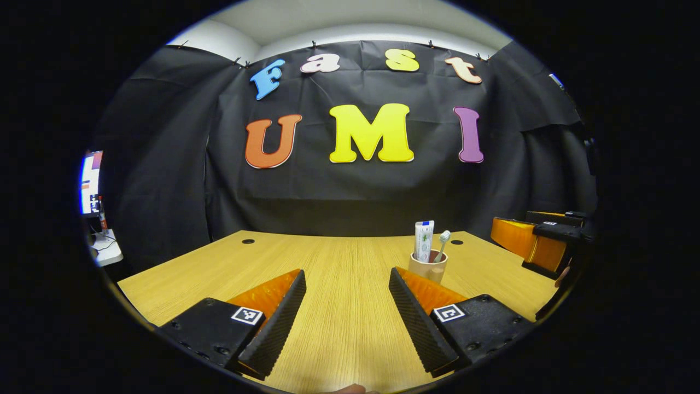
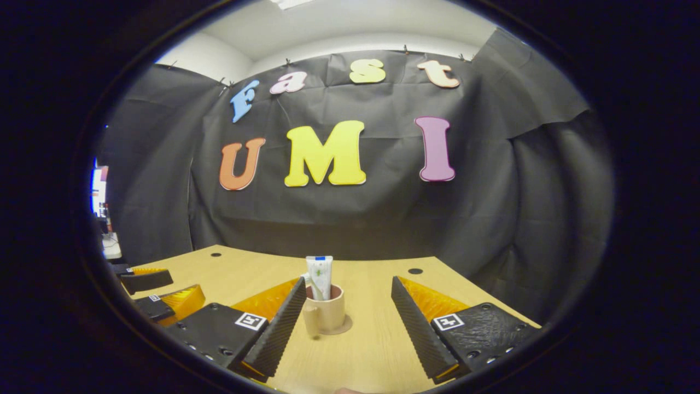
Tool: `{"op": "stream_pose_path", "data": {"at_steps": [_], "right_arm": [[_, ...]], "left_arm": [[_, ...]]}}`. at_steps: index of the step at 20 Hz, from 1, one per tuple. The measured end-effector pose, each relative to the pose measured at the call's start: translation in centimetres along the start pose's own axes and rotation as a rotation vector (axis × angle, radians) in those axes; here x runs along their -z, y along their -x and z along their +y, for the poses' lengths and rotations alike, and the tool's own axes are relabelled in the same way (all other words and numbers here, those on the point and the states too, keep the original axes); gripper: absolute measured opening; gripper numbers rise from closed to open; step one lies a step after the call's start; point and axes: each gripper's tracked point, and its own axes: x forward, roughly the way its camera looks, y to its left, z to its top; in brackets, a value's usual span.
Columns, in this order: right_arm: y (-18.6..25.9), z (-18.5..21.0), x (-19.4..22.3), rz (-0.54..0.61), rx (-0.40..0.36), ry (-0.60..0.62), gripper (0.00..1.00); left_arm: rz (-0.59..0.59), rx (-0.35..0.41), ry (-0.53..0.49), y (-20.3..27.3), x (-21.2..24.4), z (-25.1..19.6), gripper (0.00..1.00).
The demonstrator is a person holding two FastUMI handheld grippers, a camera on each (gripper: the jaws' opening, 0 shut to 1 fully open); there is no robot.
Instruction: Put the toothbrush and toothpaste on the desktop into the cup, then pick up the cup and place it on the coaster on the desktop.
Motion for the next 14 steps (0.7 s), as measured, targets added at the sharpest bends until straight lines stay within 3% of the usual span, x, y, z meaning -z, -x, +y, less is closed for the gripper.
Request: {"op": "stream_pose_path", "data": {"at_steps": [14], "right_arm": [[0.06,0.56,0.41,-0.006,0.005,0.058,0.95]], "left_arm": [[0.021,0.007,0.003,-0.16,0.78,-0.7,0.97]]}}
